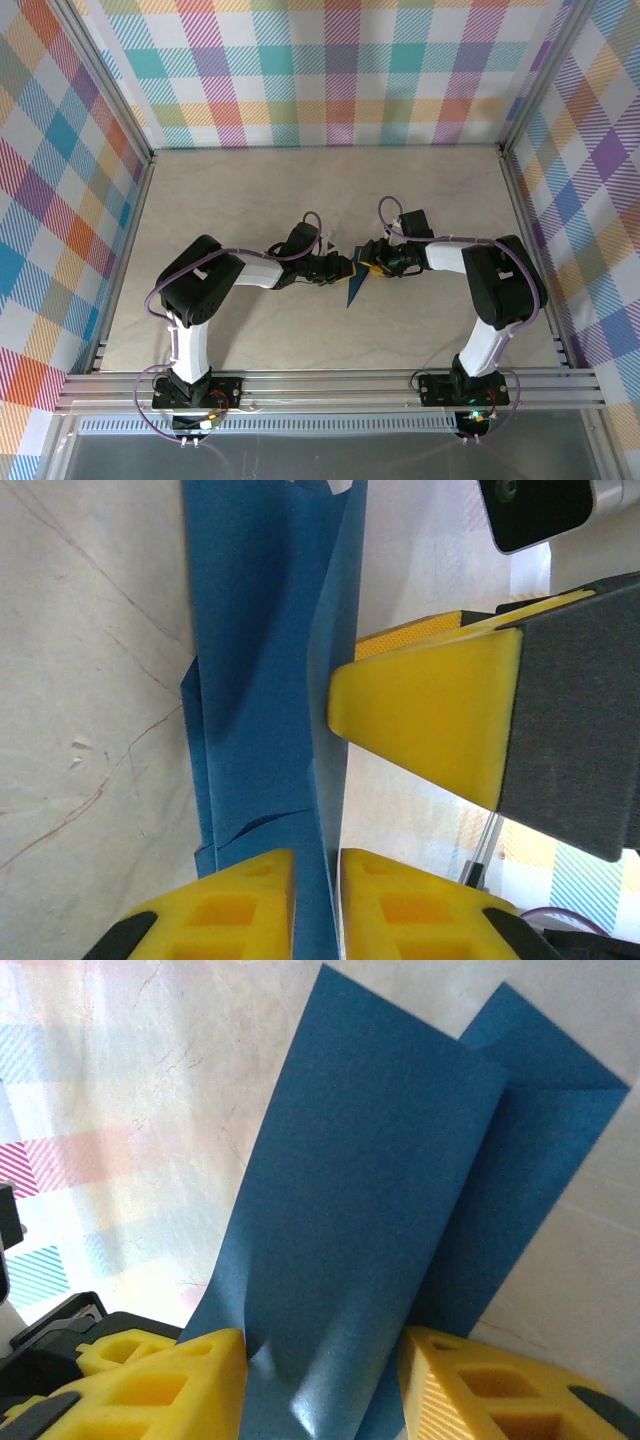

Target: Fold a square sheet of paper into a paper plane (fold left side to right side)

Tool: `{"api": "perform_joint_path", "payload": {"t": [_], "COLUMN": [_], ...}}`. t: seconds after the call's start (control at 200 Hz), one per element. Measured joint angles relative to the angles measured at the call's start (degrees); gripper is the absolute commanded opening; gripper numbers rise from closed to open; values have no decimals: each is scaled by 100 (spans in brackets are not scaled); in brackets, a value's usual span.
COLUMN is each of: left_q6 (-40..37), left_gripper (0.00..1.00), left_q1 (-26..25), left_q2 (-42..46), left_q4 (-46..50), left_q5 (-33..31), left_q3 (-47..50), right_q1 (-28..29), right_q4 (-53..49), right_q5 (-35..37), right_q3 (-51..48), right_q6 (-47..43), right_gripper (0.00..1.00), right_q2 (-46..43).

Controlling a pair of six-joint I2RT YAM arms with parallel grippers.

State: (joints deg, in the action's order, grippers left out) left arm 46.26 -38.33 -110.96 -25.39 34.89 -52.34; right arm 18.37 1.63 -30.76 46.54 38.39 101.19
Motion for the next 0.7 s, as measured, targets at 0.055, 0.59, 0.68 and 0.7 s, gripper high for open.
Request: {"api": "perform_joint_path", "payload": {"t": [0.055,0.59,0.68,0.7], "left_q6": [-28,-286,-363,-374], "left_gripper": [19,13,11,11], "left_q1": [0,66,72,72], "left_q2": [0,-120,-151,-160], "left_q4": [24,323,442,455], "left_q5": [-4,-111,-138,-146], "left_q3": [-2,-247,-286,-291], "right_q1": [7,94,111,116], "right_q4": [-11,-273,-295,-299], "right_q5": [13,219,249,254], "right_q3": [4,131,144,146], "right_q6": [-13,-160,-164,-166], "right_gripper": [45,45,45,45], "right_q2": [0,0,0,0]}}
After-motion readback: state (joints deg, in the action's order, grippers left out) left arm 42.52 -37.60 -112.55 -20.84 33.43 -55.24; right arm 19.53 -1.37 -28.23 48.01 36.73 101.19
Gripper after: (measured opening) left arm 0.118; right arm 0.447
